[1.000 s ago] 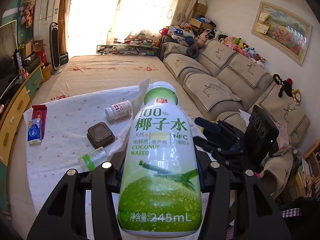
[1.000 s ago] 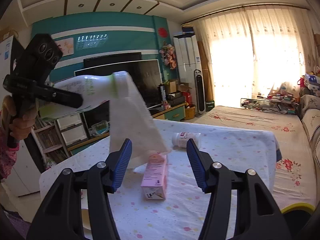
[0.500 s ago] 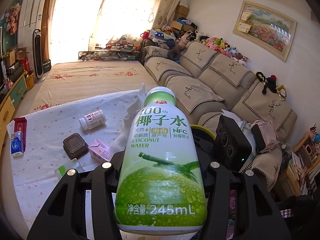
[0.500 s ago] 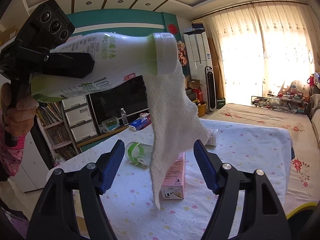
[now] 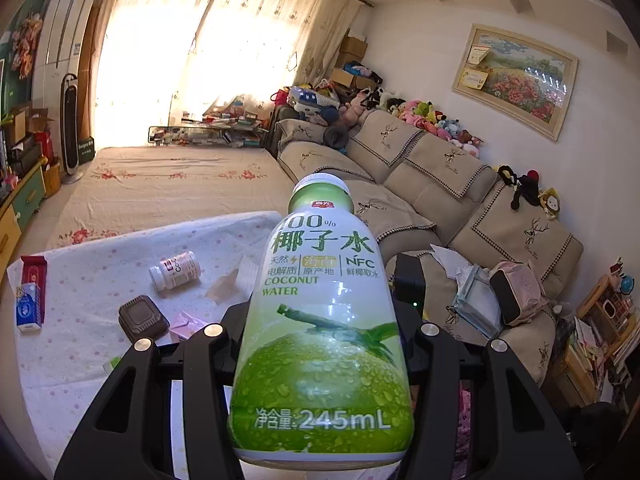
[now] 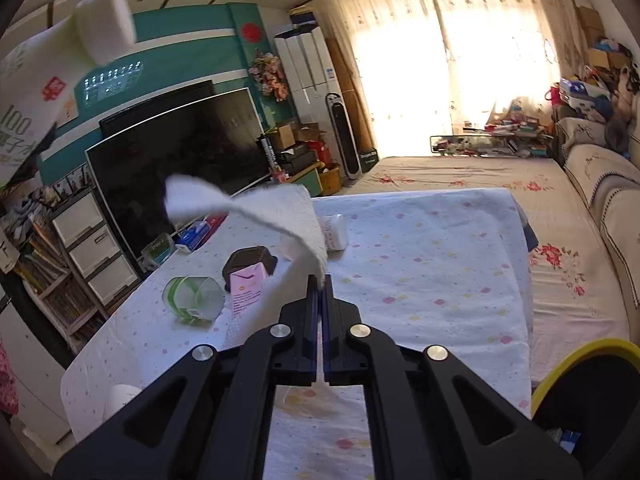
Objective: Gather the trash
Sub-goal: 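Carry the bottle over the bin and open the left tool while the right tool drops the cloth in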
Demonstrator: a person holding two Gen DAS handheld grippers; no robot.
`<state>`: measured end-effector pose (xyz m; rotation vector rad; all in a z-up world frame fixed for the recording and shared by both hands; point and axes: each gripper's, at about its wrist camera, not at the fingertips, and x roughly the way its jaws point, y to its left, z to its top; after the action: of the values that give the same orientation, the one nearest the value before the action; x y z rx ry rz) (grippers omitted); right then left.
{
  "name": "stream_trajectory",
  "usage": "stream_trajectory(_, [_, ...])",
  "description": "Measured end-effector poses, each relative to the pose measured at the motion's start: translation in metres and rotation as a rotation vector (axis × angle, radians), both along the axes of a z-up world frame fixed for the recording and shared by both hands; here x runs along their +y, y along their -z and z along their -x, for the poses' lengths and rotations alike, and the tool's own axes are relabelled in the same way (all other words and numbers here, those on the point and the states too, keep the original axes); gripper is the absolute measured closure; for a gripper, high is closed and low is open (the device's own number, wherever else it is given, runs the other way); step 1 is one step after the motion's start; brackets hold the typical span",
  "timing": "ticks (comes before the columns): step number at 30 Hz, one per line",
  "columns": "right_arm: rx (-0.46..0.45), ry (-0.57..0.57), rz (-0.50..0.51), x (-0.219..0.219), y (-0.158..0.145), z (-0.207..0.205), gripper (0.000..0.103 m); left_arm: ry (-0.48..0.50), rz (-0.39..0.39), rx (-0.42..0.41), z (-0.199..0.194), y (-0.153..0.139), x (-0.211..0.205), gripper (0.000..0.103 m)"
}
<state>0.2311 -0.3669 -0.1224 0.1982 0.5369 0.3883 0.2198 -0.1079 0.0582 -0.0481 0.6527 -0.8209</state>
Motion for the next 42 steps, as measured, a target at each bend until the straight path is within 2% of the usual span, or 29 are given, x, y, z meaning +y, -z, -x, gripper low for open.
stream_trajectory(4, [-0.044, 0.062, -0.008, -0.016, -0.009, 0.008, 0.102, -0.007, -0.029, -0.015, 0.005, -0.005, -0.002, 0.052])
stream_trajectory(11, [-0.153, 0.128, -0.011, -0.059, -0.05, 0.054, 0.102, 0.027, -0.086, 0.029, -0.009, 0.017, -0.024, 0.052])
stream_trajectory(15, [-0.22, 0.201, 0.009, -0.097, -0.075, 0.098, 0.102, 0.092, -0.114, 0.065, -0.02, 0.039, -0.051, 0.052])
stream_trajectory(20, [-0.248, 0.303, 0.073, -0.139, -0.093, 0.148, 0.102, 0.205, -0.172, 0.118, -0.024, 0.067, -0.107, 0.052])
stream_trajectory(25, [-0.234, 0.399, 0.116, -0.175, -0.092, 0.189, 0.102, 0.33, -0.238, 0.157, -0.022, 0.095, -0.177, 0.052])
stream_trajectory(30, [-0.212, 0.498, 0.113, -0.212, -0.08, 0.224, 0.101, 0.421, -0.323, 0.159, -0.015, 0.121, -0.251, 0.052])
stream_trajectory(38, [-0.168, 0.583, 0.1, -0.252, -0.059, 0.252, 0.101, 0.484, -0.545, 0.195, -0.012, 0.183, -0.355, 0.052])
stream_trajectory(42, [-0.161, 0.587, 0.091, -0.258, -0.054, 0.255, 0.101, 0.471, -0.619, 0.229, -0.02, 0.214, -0.383, 0.052])
